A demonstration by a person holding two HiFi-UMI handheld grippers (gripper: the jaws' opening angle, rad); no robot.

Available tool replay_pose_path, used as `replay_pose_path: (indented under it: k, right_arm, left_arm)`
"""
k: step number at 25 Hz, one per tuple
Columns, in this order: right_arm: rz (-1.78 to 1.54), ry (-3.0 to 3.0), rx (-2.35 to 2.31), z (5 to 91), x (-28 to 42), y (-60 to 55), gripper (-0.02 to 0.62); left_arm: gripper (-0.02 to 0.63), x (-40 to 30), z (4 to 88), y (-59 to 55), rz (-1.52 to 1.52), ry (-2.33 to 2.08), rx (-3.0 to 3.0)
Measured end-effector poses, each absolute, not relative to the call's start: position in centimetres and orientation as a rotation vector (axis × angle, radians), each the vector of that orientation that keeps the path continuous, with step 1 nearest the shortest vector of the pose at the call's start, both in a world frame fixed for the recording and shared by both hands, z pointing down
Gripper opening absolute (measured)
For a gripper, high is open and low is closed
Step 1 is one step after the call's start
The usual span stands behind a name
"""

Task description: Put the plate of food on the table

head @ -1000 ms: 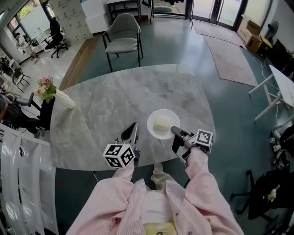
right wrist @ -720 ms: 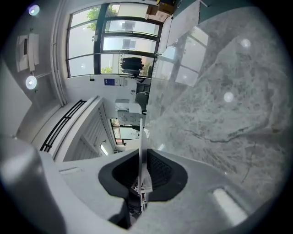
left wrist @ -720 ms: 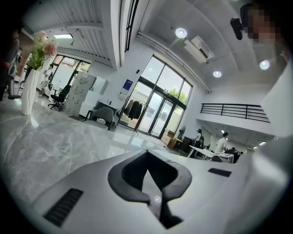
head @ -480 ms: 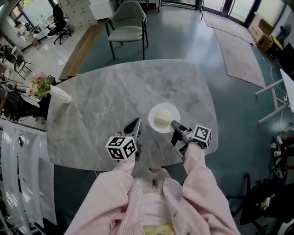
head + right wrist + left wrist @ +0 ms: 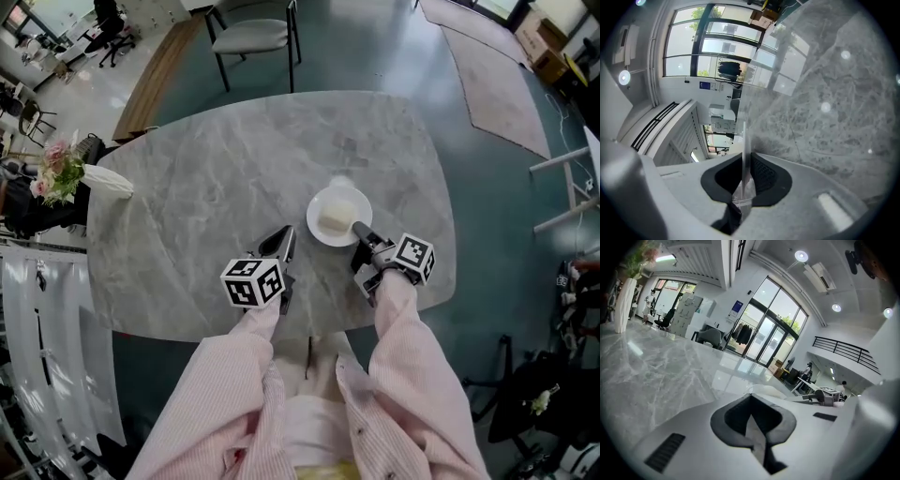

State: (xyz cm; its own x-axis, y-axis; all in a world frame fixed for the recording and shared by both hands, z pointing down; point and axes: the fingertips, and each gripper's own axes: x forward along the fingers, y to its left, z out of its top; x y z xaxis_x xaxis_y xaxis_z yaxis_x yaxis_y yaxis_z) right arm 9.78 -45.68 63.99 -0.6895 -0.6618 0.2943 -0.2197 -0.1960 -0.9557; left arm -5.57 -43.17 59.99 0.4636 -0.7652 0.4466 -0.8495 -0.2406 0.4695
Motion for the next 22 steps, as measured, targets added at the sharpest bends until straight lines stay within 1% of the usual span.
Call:
replay_pose_path:
  k: [7, 15, 22]
  right_arm:
    - [-1.964, 1.771, -1.080, 65.2, 9.1, -46.0, 0.029]
    - [-1.991, 1.833, -1.220, 66.1, 9.5, -46.2, 0.028]
    - [-2.007, 2.005, -1.328, 66.4, 9.0, -45.8, 0.037]
  left_arm:
    - [-0.005, -5.7, 62.4, -43.6, 0.193, -1.305, 2.007]
    - [-0.005, -5.2, 62.7, -43.7, 0.202, -1.287, 1.997]
    - [-0.005, -5.0, 63.0, -43.6, 0.217, -1.279, 1.997]
